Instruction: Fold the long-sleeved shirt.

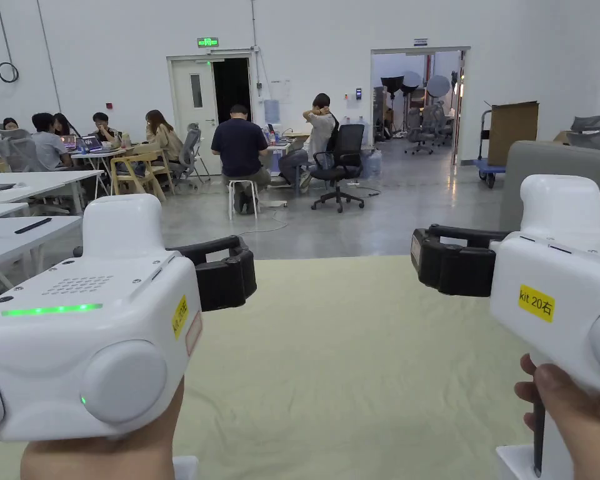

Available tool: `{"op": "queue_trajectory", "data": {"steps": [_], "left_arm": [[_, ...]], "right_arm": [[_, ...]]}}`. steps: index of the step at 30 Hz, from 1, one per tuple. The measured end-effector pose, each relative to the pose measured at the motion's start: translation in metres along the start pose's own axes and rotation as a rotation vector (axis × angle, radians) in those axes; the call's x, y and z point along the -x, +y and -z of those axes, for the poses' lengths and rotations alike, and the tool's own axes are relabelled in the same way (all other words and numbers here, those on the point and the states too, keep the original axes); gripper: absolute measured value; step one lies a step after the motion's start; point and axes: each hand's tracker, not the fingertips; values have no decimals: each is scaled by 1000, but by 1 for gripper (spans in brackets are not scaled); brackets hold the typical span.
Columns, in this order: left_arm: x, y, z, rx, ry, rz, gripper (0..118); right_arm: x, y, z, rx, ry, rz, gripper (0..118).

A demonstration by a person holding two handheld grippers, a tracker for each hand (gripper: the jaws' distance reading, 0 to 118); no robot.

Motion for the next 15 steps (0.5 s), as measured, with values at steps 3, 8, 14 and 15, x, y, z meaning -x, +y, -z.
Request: {"op": "queue_trajectory", "data": {"steps": [3,8,14,15], "left_arm": [[0,1,-2,5,-10,1,118],[-2,2,-3,7,-23,1,118],[-2,6,-4,-4,-23,8,118],[-2,6,-4,-4,-23,7,118]], "right_arm": [[2,3,-3,-4,-10,5,118],[5,4,-1,14,-38,-10,118],[9,-1,3,56,-2,-25,118],[10,-2,3,59,2,-21,118]]}}
